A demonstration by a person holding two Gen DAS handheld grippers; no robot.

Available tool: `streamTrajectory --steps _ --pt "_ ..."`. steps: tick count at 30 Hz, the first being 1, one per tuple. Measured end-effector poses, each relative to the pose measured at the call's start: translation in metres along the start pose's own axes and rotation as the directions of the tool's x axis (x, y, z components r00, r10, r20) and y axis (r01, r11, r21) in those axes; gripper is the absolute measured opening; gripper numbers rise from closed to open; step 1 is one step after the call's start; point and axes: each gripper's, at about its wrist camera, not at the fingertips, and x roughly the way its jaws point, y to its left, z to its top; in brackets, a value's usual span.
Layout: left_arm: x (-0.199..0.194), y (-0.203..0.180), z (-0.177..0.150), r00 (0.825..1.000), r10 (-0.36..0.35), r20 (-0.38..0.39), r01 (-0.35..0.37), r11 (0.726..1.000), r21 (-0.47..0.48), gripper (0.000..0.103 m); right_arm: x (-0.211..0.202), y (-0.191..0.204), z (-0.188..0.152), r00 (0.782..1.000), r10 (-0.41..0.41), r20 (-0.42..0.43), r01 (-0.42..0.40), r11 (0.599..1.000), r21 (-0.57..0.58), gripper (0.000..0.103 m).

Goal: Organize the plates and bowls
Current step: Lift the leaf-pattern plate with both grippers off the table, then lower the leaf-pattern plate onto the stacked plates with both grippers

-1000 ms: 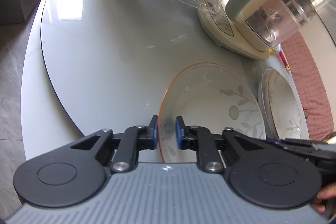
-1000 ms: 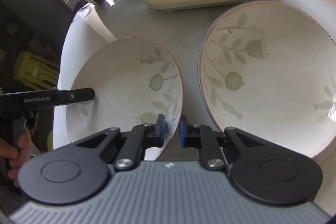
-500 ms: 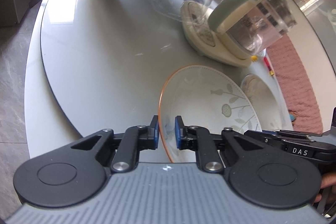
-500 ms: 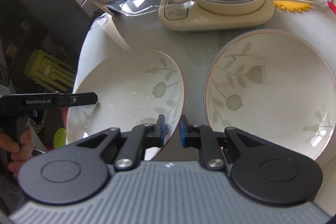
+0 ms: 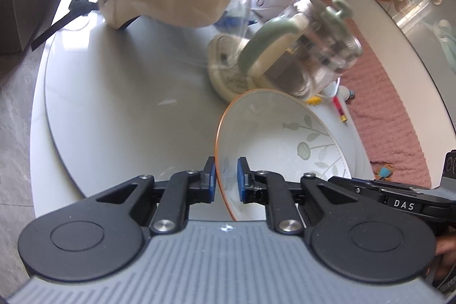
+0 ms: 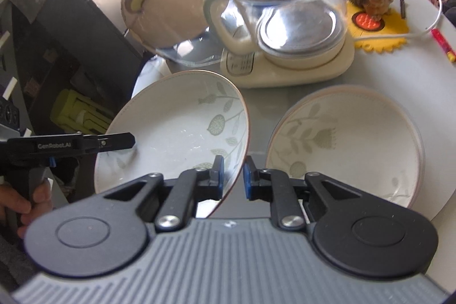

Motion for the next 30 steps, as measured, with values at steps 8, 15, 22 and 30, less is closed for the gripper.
streamTrajectory --steps 8,15,22,30 --pt "0.005 -0.047 0.002 1.0 -0.005 0.002 0.005 1.0 0.011 0.017 -0.03 -0.028 0.004 1.0 0.004 0.03 -0.004 1.0 0.015 0.017" --pt "0.014 -0.08 -0.006 1.0 -0.007 0.016 0.007 1.0 -0.009 0.017 -0.05 -0.058 0.007 0.999 0.021 0.042 -0.021 1.0 0.011 0.017" --pt "0.033 -0.108 -0.032 0.996 0.086 0.035 -0.083 0.994 -0.073 0.017 -0.047 -0.097 0.01 0.996 0.083 -0.012 -0.083 0.996 -0.008 0.017" --pt "0.076 -0.128 -0.061 0.991 0.136 -0.008 -0.135 0.976 -0.169 0.017 -0.034 -0.139 0.01 0.995 0.096 -0.033 -0.097 0.995 -0.038 0.017"
